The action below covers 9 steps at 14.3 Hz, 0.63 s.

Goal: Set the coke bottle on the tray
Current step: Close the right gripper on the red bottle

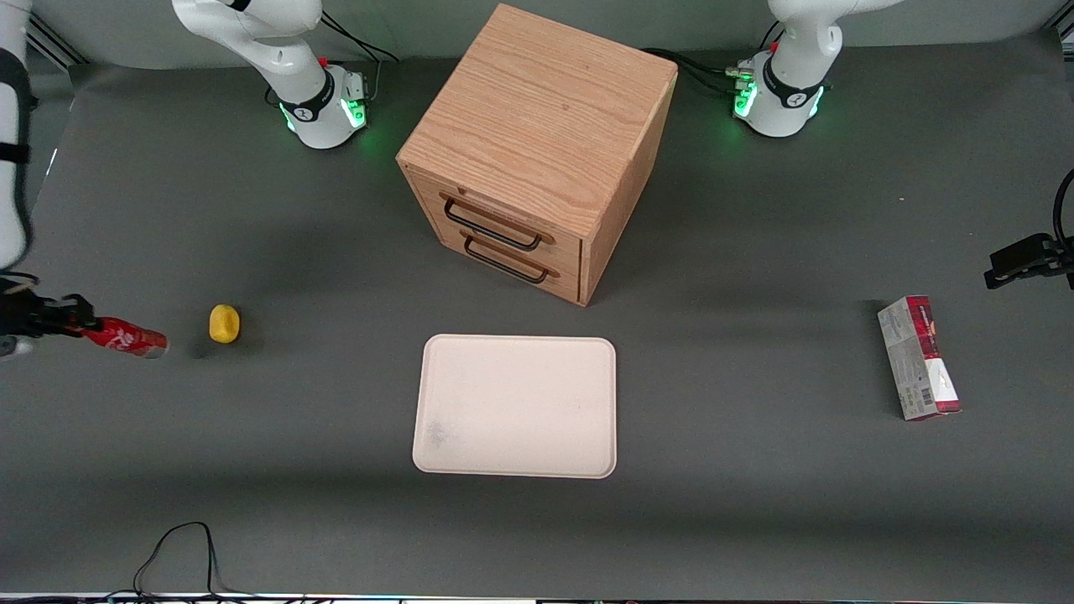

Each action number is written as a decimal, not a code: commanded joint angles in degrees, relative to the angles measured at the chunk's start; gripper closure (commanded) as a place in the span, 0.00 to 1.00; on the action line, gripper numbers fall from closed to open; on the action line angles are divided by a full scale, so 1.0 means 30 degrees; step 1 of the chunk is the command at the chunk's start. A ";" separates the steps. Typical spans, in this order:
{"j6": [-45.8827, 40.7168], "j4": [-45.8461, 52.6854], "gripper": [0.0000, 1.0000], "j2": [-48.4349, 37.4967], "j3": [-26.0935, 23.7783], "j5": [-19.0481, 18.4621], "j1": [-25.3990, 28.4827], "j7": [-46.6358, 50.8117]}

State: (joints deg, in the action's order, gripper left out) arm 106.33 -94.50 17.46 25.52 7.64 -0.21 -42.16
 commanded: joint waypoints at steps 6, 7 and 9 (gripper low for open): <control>-0.8221 0.8731 1.00 -0.0720 0.0223 -0.1517 -0.0047 -0.0536; -0.8808 0.9260 1.00 -0.0779 0.0223 -0.1520 -0.0047 -0.0536; -0.9368 0.9819 1.00 -0.0809 0.0107 -0.1491 0.0098 -0.0507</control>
State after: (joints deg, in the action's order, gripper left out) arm 80.61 -68.44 14.31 25.81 3.88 -0.30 -42.22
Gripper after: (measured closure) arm 0.665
